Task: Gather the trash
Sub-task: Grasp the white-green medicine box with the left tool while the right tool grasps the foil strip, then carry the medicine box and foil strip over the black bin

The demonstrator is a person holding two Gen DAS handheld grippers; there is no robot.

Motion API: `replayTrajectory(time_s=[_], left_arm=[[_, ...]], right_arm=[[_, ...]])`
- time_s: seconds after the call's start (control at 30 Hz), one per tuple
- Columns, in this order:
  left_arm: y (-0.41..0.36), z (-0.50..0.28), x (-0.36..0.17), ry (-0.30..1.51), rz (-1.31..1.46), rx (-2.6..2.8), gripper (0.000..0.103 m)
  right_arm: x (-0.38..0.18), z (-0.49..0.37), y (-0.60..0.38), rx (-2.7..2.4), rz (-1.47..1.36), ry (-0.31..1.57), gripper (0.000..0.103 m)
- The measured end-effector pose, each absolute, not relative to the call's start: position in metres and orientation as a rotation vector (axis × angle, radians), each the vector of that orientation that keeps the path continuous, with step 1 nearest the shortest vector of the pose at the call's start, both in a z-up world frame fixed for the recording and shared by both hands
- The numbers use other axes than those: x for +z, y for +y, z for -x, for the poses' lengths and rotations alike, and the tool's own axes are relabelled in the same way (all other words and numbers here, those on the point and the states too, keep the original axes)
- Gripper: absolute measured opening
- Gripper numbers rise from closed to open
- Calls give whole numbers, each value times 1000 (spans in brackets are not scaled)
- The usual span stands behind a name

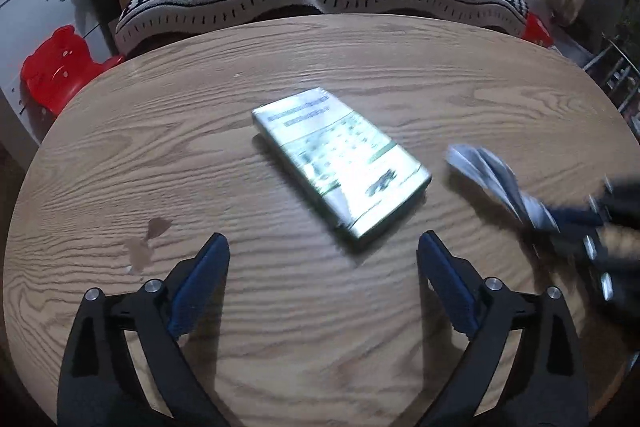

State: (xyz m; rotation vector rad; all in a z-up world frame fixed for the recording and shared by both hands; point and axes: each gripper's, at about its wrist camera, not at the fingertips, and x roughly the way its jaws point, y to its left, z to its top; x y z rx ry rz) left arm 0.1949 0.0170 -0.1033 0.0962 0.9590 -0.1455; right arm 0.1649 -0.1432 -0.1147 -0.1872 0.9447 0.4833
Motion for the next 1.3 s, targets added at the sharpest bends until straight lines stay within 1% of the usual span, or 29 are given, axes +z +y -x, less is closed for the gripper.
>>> replayTrajectory(time_s=[0.1,0.3,0.5,0.57,0.6,0.8,0.97,1.3], left_arm=[[7,-206,-104,967,-70,-92,96],[-16,-228,-102,978,5,25,96],[-27,-230,-103,956,25,76,95],[-30,-226,-101,938,8,74,79],[-31,-223,-98,927,-1,60,68],[-24,-208,-97,949,-11,12,66],[-17,-184,-85,941,-4,-20,66],[-38,-85,-35,848,-92,-129,66]], right_arm=[[-113,-148,-153,427,184,945,12],[-112,-118,-170,345,139,972,12],[-112,-104,-177,283,112,979,12],[-113,-99,-179,263,105,981,12],[-113,-97,-182,248,97,983,12],[-106,-89,-198,182,29,987,12],[-84,-68,-205,132,-9,940,12],[-50,-16,-211,87,-43,869,12]])
